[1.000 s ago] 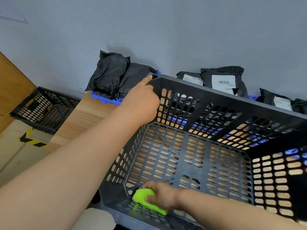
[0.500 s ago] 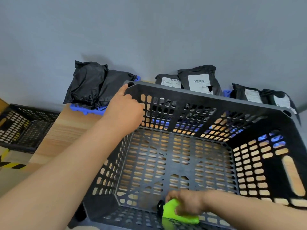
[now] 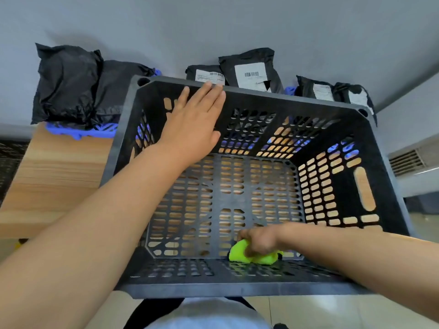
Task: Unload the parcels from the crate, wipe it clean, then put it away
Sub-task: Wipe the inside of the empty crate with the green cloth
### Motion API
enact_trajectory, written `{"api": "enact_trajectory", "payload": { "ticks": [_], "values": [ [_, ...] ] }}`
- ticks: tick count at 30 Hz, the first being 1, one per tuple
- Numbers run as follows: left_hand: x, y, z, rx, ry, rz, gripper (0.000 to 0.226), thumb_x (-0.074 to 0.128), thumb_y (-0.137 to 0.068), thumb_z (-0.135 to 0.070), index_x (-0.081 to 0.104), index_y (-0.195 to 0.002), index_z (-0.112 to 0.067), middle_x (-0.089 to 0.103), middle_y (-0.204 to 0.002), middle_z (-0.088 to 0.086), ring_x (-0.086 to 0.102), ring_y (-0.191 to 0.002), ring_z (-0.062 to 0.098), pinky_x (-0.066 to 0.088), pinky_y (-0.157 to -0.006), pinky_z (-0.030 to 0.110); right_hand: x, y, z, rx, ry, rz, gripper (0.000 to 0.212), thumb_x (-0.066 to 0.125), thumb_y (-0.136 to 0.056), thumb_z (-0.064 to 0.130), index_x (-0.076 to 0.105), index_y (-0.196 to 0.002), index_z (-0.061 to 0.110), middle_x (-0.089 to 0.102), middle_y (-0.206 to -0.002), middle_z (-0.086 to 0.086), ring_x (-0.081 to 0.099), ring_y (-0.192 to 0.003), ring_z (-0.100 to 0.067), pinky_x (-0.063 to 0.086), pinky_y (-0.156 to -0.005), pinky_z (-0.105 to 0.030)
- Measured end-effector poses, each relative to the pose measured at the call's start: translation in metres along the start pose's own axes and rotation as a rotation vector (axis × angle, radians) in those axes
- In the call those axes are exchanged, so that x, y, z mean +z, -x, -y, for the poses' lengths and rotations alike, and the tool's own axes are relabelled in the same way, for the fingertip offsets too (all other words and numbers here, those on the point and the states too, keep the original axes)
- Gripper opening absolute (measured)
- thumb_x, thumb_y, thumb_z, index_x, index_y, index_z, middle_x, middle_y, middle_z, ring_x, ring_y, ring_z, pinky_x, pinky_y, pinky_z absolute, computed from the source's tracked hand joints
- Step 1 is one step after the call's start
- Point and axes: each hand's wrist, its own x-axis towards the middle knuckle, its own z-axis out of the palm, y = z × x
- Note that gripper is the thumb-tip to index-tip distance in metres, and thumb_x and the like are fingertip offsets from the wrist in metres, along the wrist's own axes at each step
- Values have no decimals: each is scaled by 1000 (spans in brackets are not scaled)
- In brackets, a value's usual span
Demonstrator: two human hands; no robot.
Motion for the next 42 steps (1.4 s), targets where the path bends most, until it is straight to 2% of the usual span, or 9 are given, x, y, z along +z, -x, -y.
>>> {"api": "enact_trajectory", "payload": {
  "ticks": [2, 5, 8, 14, 19, 21, 25, 31, 42],
  "values": [
    [1, 0, 0, -18, 53, 36, 74, 51, -92, -30, 9, -151, -13, 0, -160, 3, -6, -147, 19, 4, -118, 48, 1, -1, 10, -13, -16, -12, 49, 46, -96, 18, 31, -143, 22, 42, -139, -12, 45, -94, -22, 41, -63, -29],
    [0, 0, 0, -24, 91, 46, 74, 51, -92, -29, 9, -151, -14, 0, -160, 1, -6, -147, 18, 6, -118, 49, 4, -3, 25, -15, -12, -48, 49, 45, -94, 15, 32, -142, 20, 45, -136, -13, 49, -93, -24, 43, -63, -29],
    [-1, 0, 1, -30, 107, 48, 73, 51, -92, -28, 11, -151, -14, 0, -160, 1, -5, -147, 18, 6, -118, 49, 4, -4, 43, -45, 42, -61, 46, 46, -94, 17, 37, -139, 18, 48, -134, -13, 53, -107, -28, 45, -77, -34],
    [-3, -2, 3, -4, 114, 27, 66, 49, -94, -28, 18, -150, -11, 3, -160, 3, -2, -147, 19, 2, -119, 44, 2, -8, 100, -196, 42, -147, 44, 47, -95, 20, 40, -139, 17, 49, -135, -13, 50, -116, -29, 43, -83, -31],
    [-3, -1, 6, 18, 98, 29, 61, 47, -94, -29, 25, -148, -14, 2, -160, 3, -3, -147, 18, -3, -117, 43, 3, -15, 153, -360, -79, -215, 54, 56, -92, 30, 36, -141, 15, 51, -132, -13, 53, -112, -30, 49, -89, -35],
    [-3, -1, 8, 25, 109, 32, 59, 47, -94, -29, 27, -148, -14, 2, -160, 3, -4, -147, 18, -4, -117, 43, 2, -13, 158, -413, -100, -224, 56, 58, -90, 29, 38, -141, 18, 51, -133, -11, 53, -113, -29, 49, -93, -39],
    [-5, -2, 10, 34, 140, 42, 55, 47, -94, -29, 33, -145, -16, 1, -160, 3, -5, -147, 18, -5, -117, 43, -1, -5, 140, -455, 6, -202, 50, 57, -92, 21, 42, -140, 16, 52, -134, -11, 51, -117, -29, 45, -93, -32],
    [-4, -3, 12, 39, 172, 58, 53, 47, -94, -31, 37, -144, -17, 1, -160, 3, -5, -147, 18, -6, -116, 44, -2, 18, 93, -333, 145, -143, 46, 51, -95, 20, 38, -140, 24, 53, -128, -7, 48, -97, -19, 37, -78, -25],
    [-9, -4, 11, 39, 228, 73, 46, 47, -95, -31, 45, -139, -17, 3, -160, 5, -4, -147, 20, -5, -117, 45, -2, 57, 32, 39, 220, -51, 49, 47, -96, 28, 33, -143, 25, 49, -135, -8, 52, -116, -27, 46, -95, -40]
  ]
}}
